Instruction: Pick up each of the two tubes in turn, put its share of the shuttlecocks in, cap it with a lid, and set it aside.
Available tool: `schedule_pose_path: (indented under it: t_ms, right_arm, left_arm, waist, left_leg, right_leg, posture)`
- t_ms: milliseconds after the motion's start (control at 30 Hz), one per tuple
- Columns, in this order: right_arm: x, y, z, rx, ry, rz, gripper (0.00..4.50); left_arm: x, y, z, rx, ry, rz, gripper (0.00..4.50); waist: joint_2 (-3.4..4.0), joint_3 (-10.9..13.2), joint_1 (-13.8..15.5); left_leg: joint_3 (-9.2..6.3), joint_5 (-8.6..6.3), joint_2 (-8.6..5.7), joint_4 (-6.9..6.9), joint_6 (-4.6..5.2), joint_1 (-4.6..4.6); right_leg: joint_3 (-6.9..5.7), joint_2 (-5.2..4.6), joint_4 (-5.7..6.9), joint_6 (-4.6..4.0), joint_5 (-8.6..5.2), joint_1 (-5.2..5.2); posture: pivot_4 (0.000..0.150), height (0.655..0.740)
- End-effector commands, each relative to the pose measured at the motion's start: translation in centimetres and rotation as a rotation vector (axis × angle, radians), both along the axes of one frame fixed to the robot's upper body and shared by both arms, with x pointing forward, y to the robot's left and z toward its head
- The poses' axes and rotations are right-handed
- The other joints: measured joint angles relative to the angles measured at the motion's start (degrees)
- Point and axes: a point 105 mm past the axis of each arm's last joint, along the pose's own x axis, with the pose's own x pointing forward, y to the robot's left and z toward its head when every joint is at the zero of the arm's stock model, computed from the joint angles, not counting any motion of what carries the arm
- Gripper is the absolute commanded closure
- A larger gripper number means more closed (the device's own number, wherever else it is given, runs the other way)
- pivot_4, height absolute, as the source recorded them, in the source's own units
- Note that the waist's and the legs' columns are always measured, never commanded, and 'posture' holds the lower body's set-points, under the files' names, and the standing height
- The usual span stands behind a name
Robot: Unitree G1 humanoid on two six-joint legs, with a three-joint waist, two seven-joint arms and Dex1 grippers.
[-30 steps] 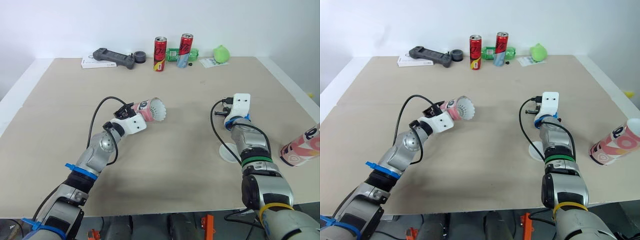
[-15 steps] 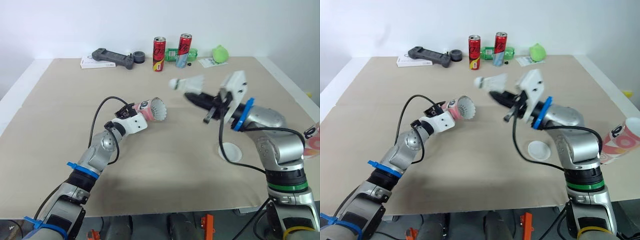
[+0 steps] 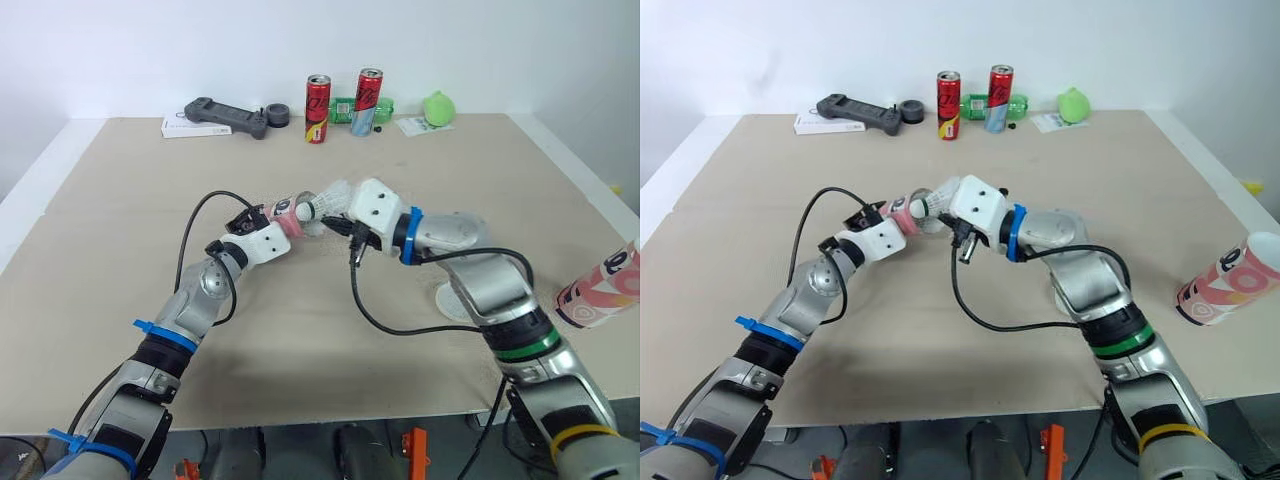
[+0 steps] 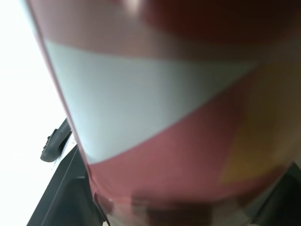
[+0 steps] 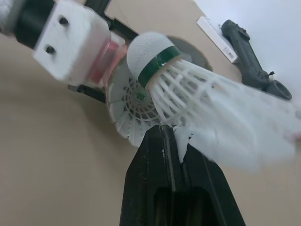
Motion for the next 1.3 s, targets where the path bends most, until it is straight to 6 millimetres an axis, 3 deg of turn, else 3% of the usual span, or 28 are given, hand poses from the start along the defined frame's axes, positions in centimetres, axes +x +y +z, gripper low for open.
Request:
schedule_pose_path:
  t_ms: [33,167,267,533,833,1000,1300]
  right_arm:
    - [-1.5,1.3,2.6,0.072,-0.039,0.110,4.38]
    - [-3.7,-0.4,4.1,0.160,0.017,0.162,4.38]
    - [-4.1,-1.2,4.1,0.141,0.025,0.148,4.38]
    - [-2.6,-0.9,1.7,-0.011,0.004,0.093,4.38]
    - [-3.0,-2.7,3.1,0.033,0.005,0.065,4.38]
    - [-2.8,-3.8,2.5,0.000,0.021,0.025,4.38]
    - [-1.1,-1.9,0.9,-0.050,0.013,0.017,4.38]
  left_arm:
    - [-0.6,-1.2,1.9,-0.010,-0.070,-0.045,1.52]
    - [-0.8,-0.6,1.7,-0.007,-0.067,-0.029,1.52]
    - [-0.8,-0.4,1.6,-0.007,-0.066,-0.026,1.52]
    - [-0.7,-1.3,1.7,-0.015,-0.064,-0.044,1.52]
    - [-0.6,-0.8,1.6,-0.009,-0.063,-0.033,1.52]
    - [-0.6,-0.8,1.4,-0.011,-0.058,-0.033,1.52]
    - [-0.6,-1.2,1.5,-0.011,-0.057,-0.047,1.52]
  waist:
    - [0.00,0.00,0.04]
    - [0.00,0.00,0.13]
    - [0.00,0.00,0.14]
    - [0.00,0.00,0.02]
    - [0.00,0.00,0.07]
    - [0.00,0.00,0.09]
    - [0.00,0.00,0.05]
  left_leg:
    - [0.00,0.00,0.00,0.00,0.00,-0.01]
    - [-0.07,-0.01,-0.03,-0.01,-0.01,-0.10]
    - [-0.10,-0.02,-0.05,-0.01,-0.02,-0.10]
    - [-0.06,0.01,-0.01,0.04,-0.02,-0.04]
    - [-0.04,0.01,0.00,0.02,-0.03,-0.04]
    - [-0.03,0.01,-0.01,0.02,-0.03,-0.04]
    - [-0.02,0.01,-0.01,0.02,-0.03,-0.04]
  right_leg:
    - [0.00,0.00,0.00,-0.01,0.00,0.00]
    - [0.00,-0.01,0.00,-0.06,0.00,0.00]
    - [0.00,-0.01,0.00,-0.06,-0.02,0.02]
    - [-0.03,-0.01,0.00,0.00,-0.01,-0.01]
    - [-0.03,-0.01,0.00,0.02,-0.01,0.00]
    - [-0.03,-0.03,-0.01,0.02,-0.02,0.00]
    - [-0.03,-0.02,-0.01,0.02,-0.01,-0.03]
  posture:
    - [0.150,0.7400]
    - [0.150,0.7400]
    - [0.150,0.7400]
    - [0.150,0.7400]
    - [0.150,0.7400]
    - [0.150,0.7400]
    - [0.150,0.7400]
